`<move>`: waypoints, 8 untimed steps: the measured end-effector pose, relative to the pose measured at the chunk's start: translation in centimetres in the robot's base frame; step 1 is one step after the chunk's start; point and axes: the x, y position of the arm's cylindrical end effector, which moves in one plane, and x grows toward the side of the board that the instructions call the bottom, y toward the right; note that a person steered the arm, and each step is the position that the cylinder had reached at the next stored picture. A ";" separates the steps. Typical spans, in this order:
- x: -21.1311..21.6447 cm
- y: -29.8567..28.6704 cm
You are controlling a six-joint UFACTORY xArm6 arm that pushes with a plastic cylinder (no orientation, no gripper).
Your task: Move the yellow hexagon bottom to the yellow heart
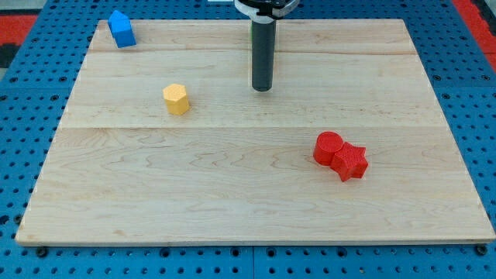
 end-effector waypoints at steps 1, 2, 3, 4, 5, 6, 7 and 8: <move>0.0 0.0; 0.0 -0.1; 2.4 0.5; 3.6 0.2; 5.1 -0.7; 8.7 -3.1; 8.8 -10.0; 7.8 -17.9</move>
